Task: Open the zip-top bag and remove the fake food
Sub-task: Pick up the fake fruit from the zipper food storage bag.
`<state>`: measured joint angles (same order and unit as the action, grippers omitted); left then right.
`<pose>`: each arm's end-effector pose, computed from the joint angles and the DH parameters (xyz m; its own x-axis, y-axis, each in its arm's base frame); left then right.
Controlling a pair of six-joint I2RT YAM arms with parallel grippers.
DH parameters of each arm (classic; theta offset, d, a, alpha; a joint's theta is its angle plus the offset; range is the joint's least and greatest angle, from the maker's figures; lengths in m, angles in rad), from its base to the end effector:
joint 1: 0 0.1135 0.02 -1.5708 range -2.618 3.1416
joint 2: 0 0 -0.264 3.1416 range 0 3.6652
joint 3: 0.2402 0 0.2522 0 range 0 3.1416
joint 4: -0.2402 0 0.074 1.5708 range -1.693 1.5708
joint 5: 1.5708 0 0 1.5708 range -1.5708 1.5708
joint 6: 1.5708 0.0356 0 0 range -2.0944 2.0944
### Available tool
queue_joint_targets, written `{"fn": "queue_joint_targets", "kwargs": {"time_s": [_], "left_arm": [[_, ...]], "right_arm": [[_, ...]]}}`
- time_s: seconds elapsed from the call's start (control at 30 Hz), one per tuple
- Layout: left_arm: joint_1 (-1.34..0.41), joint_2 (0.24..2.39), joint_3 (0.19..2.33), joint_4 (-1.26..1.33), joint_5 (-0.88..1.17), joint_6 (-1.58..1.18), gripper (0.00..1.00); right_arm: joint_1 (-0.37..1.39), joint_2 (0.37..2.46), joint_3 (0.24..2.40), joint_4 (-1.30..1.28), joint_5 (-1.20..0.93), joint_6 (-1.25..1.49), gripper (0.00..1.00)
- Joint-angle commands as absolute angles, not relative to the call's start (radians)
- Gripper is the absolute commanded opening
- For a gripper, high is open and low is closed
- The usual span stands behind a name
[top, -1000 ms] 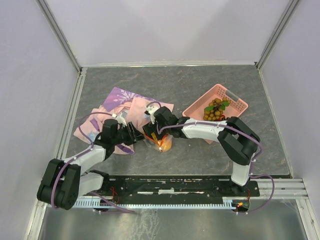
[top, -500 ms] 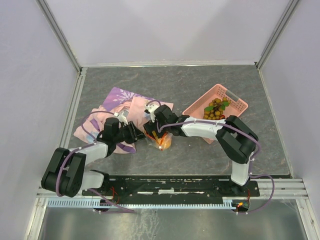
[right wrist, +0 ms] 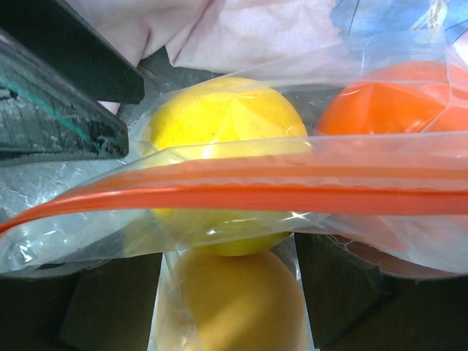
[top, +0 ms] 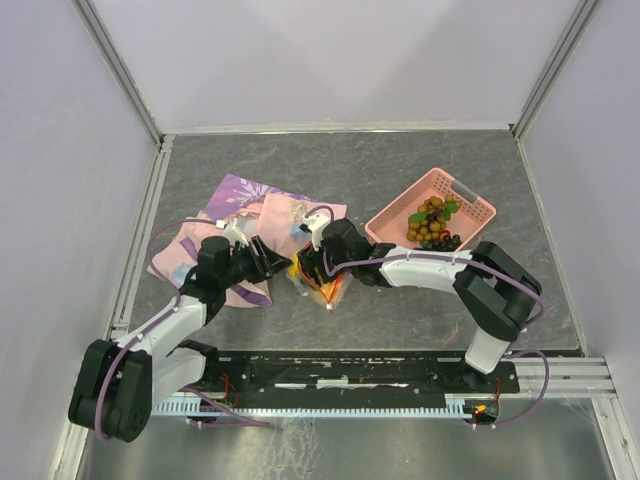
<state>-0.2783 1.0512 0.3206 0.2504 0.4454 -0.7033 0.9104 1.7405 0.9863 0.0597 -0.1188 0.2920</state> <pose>0.1934 -0.0712 0.1749 -0.7367 -0.3965 -0.5477 0.1820 0.6638 -0.7254 0.2225 0.2934 0.1797 -0.6178 -0.3294 -0.7140 -0.6915 0.6600 0.2938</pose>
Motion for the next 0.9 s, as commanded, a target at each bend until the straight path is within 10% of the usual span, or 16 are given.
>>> {"fn": "queue_joint_targets", "kwargs": {"time_s": [0.0,0.37,0.87], "left_arm": [[-0.282,1.006,0.329,0.224,0.41,-0.711,0.57],[-0.281,0.933,0.283,0.357,0.482,-0.799,0.74],[-0.281,1.143,0.35,0.396,0.414,-0.749,0.59]], "right_arm": [[0.909,1.642,0.961,0.135,-0.139,0.319,0.64],[0.871,1.496,0.825,0.242,-0.183,0.314,0.63],[0.85,1.619,0.944,0.169,-0.129,0.372,0.82]]}}
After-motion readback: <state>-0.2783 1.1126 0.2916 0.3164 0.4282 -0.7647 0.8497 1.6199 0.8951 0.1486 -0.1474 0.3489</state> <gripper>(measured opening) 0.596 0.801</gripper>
